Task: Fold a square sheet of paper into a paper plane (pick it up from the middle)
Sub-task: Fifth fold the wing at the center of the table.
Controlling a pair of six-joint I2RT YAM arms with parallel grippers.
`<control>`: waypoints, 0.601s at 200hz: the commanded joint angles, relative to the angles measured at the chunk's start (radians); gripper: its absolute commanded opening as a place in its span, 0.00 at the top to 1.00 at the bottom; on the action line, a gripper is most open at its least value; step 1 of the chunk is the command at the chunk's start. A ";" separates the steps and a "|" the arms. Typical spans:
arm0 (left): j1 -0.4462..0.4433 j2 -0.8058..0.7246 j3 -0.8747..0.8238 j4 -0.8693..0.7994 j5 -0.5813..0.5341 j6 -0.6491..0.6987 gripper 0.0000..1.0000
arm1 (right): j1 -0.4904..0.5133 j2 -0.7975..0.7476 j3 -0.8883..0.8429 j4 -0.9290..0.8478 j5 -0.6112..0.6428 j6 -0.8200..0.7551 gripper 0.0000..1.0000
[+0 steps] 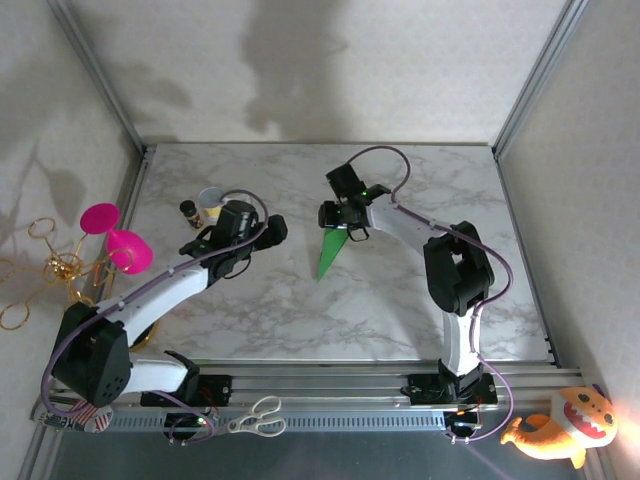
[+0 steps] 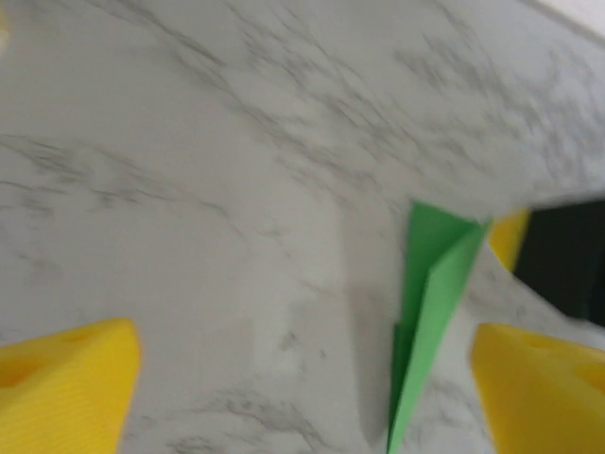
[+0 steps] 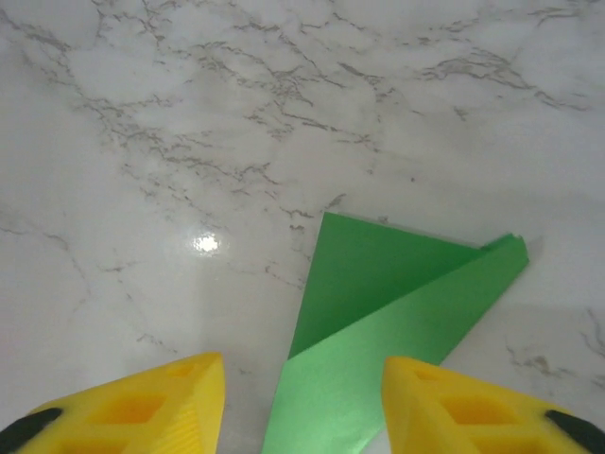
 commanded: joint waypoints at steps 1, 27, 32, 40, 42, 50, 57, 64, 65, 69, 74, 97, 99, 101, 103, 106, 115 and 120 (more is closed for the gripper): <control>0.039 -0.038 -0.060 0.031 -0.075 -0.030 0.01 | 0.057 0.036 0.059 -0.159 0.228 0.114 0.49; 0.092 -0.056 -0.108 0.063 -0.031 -0.049 0.01 | 0.103 0.091 0.113 -0.201 0.285 0.188 0.47; 0.102 -0.058 -0.118 0.071 -0.022 -0.053 0.01 | 0.109 0.105 0.126 -0.208 0.289 0.200 0.46; 0.115 -0.059 -0.133 0.086 -0.004 -0.057 0.01 | 0.117 0.129 0.147 -0.222 0.300 0.219 0.46; 0.117 -0.060 -0.137 0.088 0.000 -0.058 0.01 | 0.120 0.135 0.151 -0.224 0.302 0.221 0.46; 0.127 -0.057 -0.148 0.098 0.011 -0.063 0.01 | 0.127 0.158 0.171 -0.237 0.310 0.233 0.46; 0.132 -0.053 -0.155 0.102 0.017 -0.065 0.01 | 0.132 0.178 0.192 -0.252 0.320 0.250 0.46; 0.137 -0.049 -0.158 0.104 0.022 -0.066 0.01 | 0.136 0.195 0.208 -0.261 0.325 0.262 0.46; 0.138 -0.047 -0.158 0.104 0.022 -0.067 0.01 | 0.137 0.198 0.210 -0.262 0.325 0.265 0.46; 0.138 -0.043 -0.160 0.105 0.023 -0.067 0.01 | 0.139 0.208 0.218 -0.266 0.328 0.272 0.46; 0.140 -0.040 -0.161 0.106 0.026 -0.066 0.01 | 0.141 0.217 0.227 -0.273 0.332 0.282 0.46; 0.142 -0.020 -0.164 0.109 0.038 -0.064 0.01 | 0.148 0.250 0.251 -0.288 0.342 0.312 0.48; 0.143 -0.019 -0.164 0.110 0.040 -0.063 0.01 | 0.149 0.254 0.253 -0.289 0.343 0.312 0.49; 0.143 -0.018 -0.164 0.110 0.041 -0.062 0.01 | 0.148 0.257 0.255 -0.290 0.343 0.314 0.49; 0.144 -0.018 -0.164 0.110 0.041 -0.062 0.01 | 0.149 0.258 0.256 -0.294 0.344 0.314 0.49; 0.144 -0.015 -0.166 0.111 0.042 -0.062 0.01 | 0.148 0.263 0.259 -0.299 0.345 0.316 0.50; 0.144 -0.011 -0.166 0.111 0.046 -0.061 0.01 | 0.150 0.272 0.267 -0.311 0.352 0.319 0.50; 0.144 -0.008 -0.168 0.111 0.046 -0.061 0.01 | 0.152 0.276 0.270 -0.316 0.357 0.318 0.50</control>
